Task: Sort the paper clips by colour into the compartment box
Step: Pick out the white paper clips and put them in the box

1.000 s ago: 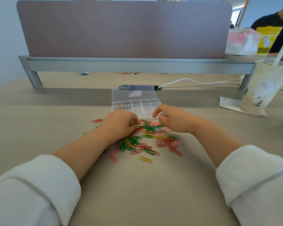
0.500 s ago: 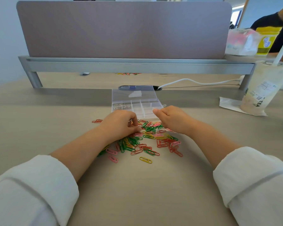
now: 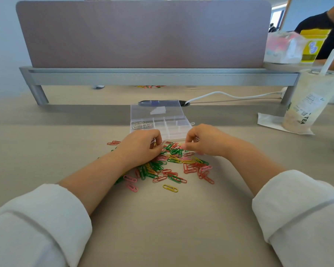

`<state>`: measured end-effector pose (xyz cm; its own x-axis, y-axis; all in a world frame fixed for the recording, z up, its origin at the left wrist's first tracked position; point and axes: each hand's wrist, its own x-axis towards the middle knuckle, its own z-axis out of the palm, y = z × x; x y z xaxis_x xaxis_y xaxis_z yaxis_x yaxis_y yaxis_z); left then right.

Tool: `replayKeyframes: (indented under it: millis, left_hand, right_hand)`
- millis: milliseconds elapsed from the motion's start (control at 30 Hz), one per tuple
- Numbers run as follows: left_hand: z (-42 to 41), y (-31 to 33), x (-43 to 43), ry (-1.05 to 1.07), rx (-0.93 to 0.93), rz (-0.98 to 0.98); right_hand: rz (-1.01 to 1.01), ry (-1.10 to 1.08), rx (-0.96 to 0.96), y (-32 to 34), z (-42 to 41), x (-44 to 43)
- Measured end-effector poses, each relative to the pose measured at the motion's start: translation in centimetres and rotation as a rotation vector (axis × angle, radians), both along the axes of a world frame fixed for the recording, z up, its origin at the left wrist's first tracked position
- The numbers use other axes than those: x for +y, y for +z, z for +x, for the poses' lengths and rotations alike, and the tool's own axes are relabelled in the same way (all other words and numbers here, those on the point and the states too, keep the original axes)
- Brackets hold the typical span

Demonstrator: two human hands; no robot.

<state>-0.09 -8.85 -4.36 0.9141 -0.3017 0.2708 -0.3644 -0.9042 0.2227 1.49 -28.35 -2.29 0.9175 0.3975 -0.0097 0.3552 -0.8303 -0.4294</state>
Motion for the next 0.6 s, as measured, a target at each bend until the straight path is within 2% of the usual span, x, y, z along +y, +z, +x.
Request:
replayKeyframes:
  millis: [200, 400, 600]
  left_hand:
    - [-0.1, 0.2, -0.2, 0.026, 0.065, -0.120]
    - [-0.4, 0.3, -0.4, 0.000, 0.092, -0.264]
    - [-0.4, 0.5, -0.7, 0.023, 0.111, -0.438]
  right_hand:
    - [-0.086, 0.006, 0.056, 0.3, -0.3, -0.2]
    - [-0.043, -0.037, -0.014, 0.2, -0.3, 0.3]
    - [-0.126, 0.012, 0.052, 0.0, -0.5, 0.9]
